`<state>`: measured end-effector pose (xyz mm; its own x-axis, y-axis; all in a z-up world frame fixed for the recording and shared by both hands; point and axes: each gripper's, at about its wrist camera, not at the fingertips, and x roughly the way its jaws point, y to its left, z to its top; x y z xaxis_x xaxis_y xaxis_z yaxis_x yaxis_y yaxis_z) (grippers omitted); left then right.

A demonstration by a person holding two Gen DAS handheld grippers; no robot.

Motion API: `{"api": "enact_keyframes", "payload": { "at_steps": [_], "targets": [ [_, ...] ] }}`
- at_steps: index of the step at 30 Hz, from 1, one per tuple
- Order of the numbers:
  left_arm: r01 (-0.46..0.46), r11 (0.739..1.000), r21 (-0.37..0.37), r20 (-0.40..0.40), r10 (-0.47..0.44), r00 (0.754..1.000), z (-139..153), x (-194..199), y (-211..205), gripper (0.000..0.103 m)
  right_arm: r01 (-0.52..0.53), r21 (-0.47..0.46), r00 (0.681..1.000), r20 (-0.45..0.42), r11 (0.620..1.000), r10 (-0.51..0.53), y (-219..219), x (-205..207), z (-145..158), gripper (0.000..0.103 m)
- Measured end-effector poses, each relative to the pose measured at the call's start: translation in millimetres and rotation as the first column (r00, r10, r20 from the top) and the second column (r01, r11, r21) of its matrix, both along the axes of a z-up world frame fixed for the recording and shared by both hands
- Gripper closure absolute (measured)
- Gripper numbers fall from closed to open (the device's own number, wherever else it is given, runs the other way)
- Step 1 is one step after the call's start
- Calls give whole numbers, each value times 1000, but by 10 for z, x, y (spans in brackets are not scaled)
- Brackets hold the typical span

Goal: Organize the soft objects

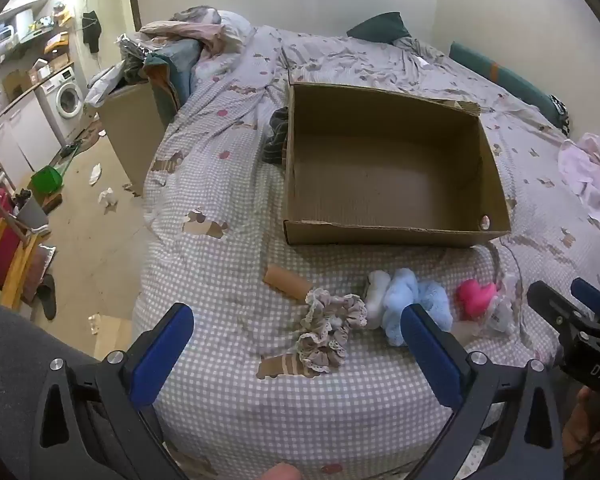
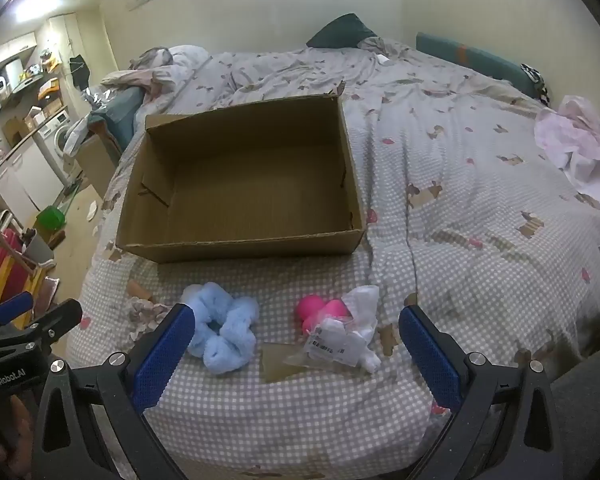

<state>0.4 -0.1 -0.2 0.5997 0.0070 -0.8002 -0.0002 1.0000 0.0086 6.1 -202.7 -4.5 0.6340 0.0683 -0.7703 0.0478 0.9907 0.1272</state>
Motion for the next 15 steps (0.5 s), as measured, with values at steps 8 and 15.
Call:
{"api": "enact_keyframes", "payload": {
  "at_steps": [8, 15],
  "targets": [
    [13, 1000, 3, 7, -13, 1000, 6, 41, -26, 0, 1, 0, 1000, -4, 1000, -1, -21, 2, 2, 0],
    [17, 1000, 26, 15, -17, 1000, -22, -28, -42, 0, -1, 5, 1000, -13, 1000, 1, -49, 25, 3, 0]
  ]
}}
